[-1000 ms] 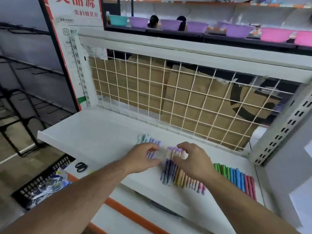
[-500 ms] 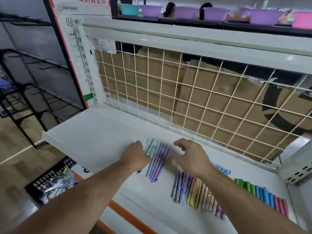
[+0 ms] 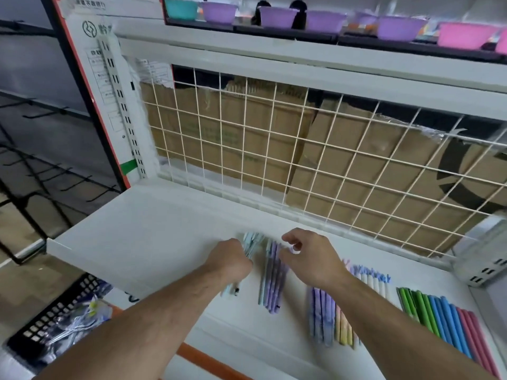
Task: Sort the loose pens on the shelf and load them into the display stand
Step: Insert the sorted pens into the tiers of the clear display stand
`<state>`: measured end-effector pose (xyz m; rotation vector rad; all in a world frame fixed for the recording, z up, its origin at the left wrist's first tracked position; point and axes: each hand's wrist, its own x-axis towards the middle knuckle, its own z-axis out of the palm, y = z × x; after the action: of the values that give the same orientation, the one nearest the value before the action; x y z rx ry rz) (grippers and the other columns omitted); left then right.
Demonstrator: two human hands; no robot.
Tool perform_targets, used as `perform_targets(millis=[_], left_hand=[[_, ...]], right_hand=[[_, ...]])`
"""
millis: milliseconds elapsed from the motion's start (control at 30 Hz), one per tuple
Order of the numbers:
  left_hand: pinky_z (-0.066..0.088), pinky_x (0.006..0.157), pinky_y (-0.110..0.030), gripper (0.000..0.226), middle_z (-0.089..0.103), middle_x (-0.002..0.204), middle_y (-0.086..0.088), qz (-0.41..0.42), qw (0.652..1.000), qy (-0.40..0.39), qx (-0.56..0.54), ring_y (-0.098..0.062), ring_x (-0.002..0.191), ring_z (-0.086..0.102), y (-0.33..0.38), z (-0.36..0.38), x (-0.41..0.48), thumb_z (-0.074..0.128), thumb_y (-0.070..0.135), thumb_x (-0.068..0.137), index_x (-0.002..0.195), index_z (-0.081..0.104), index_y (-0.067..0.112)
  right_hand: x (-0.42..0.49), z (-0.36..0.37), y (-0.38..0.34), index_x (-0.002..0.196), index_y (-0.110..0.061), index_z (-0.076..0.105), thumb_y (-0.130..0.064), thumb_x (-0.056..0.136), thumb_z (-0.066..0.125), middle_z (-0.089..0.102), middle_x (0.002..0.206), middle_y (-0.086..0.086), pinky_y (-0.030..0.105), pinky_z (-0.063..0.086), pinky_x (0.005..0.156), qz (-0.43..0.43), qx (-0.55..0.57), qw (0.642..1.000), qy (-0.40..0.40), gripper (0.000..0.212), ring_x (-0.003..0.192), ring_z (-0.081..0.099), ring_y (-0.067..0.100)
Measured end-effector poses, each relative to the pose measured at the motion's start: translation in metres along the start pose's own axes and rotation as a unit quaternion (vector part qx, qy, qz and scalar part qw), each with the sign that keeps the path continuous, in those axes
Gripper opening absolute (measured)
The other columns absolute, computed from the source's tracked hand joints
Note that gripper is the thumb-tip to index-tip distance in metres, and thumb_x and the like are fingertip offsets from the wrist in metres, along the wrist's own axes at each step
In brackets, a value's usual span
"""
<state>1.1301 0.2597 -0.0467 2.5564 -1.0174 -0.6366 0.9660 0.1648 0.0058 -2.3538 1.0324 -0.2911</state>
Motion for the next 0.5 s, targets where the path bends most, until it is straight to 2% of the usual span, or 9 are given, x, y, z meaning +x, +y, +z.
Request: perform_targets(millis=[167,267,333,400,500], left_hand=[[0.041,0.056,-0.025,0.015,0.064,0.096,-0.006,0.014,0.998,-0.050,-0.018,-0.023,0.088,0.064,-0.005,-0.005,0.009,0.061,0.024,0.087,0.094,0.056,0.012],[0.047,0.060,-0.025,0.021,0.068,0.100,-0.013,0.010,0.994,-0.070,-0.087,-0.029,0.092,0.068,-0.010,-0.010,0.013,0.059,0.020,0.084,0.099,0.063,0.005],[0.046,0.060,-0.025,0.021,0.067,0.091,-0.015,0.012,0.984,-0.077,-0.162,-0.030,0.085,0.068,-0.012,-0.014,0.014,0.060,0.020,0.083,0.096,0.066,0.004],[0.044,0.060,-0.026,0.016,0.062,0.077,-0.010,0.018,0.968,-0.083,-0.236,-0.027,0.071,0.062,-0.012,-0.019,0.015,0.061,0.021,0.083,0.087,0.066,0.006],[0.043,0.061,-0.028,0.011,0.058,0.069,-0.006,0.032,0.946,-0.097,-0.308,-0.024,0.065,0.055,-0.004,-0.027,0.012,0.064,0.018,0.086,0.079,0.065,0.009]], right_hand=[[-0.005,0.003,-0.010,0.122,-0.025,0.067,-0.033,0.090,0.066,0.066,0.119,-0.011,0.027,0.048,0.094,0.039,0.007,0.999,0.013,0.032,0.105,0.061,0.011],[-0.008,0.002,-0.017,0.122,-0.027,0.067,-0.035,0.090,0.066,0.065,0.113,-0.013,0.024,0.048,0.091,0.059,0.014,0.998,0.017,0.032,0.103,0.061,0.008],[-0.013,0.001,-0.020,0.120,-0.029,0.067,-0.038,0.090,0.066,0.064,0.109,-0.015,0.023,0.048,0.089,0.075,0.015,0.997,0.020,0.030,0.101,0.061,0.007],[-0.018,0.003,-0.022,0.113,-0.030,0.068,-0.037,0.089,0.066,0.065,0.105,-0.017,0.027,0.052,0.088,0.091,0.013,0.995,0.028,0.025,0.097,0.063,0.006],[-0.027,0.008,-0.024,0.099,-0.032,0.069,-0.034,0.087,0.068,0.068,0.097,-0.019,0.029,0.054,0.085,0.111,0.025,0.993,0.043,0.013,0.093,0.065,0.006]])
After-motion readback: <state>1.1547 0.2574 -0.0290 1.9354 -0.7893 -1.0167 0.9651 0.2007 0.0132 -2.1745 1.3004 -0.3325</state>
